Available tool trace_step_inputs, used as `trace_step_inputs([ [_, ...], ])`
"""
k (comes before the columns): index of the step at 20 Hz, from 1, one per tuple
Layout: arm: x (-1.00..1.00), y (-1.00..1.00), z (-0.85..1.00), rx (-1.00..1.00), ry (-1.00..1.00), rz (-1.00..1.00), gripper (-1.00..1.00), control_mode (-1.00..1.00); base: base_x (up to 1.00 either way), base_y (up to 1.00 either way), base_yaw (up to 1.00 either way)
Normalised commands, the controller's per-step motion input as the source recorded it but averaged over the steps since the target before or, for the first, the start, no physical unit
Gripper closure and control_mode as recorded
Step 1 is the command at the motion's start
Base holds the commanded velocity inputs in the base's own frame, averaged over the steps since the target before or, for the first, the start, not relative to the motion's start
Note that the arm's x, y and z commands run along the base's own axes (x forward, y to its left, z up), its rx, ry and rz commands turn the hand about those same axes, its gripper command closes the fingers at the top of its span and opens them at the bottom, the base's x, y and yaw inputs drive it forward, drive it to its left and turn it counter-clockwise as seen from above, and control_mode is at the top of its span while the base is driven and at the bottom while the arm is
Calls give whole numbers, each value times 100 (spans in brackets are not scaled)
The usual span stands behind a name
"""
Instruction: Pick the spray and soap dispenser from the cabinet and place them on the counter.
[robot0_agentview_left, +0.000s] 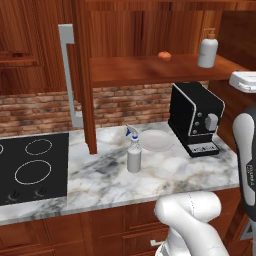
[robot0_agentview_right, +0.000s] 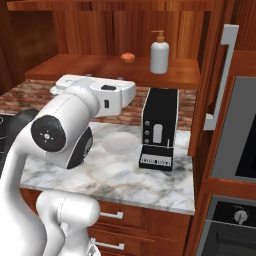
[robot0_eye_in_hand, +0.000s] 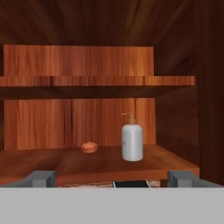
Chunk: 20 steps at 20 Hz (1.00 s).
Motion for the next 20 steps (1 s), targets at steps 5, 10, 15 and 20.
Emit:
trace_step_inputs([
  [5, 29, -1, 0, 0, 0, 0, -100, -100, 0, 0, 0],
  [10, 19, -1, 11, 0, -6, 0, -100, -100, 0, 0, 0],
  [15, 10, -3, 14, 0, -12, 0, -100, -100, 0, 0, 0],
  [20, 20, -9, 9, 0, -7, 0, -100, -100, 0, 0, 0],
])
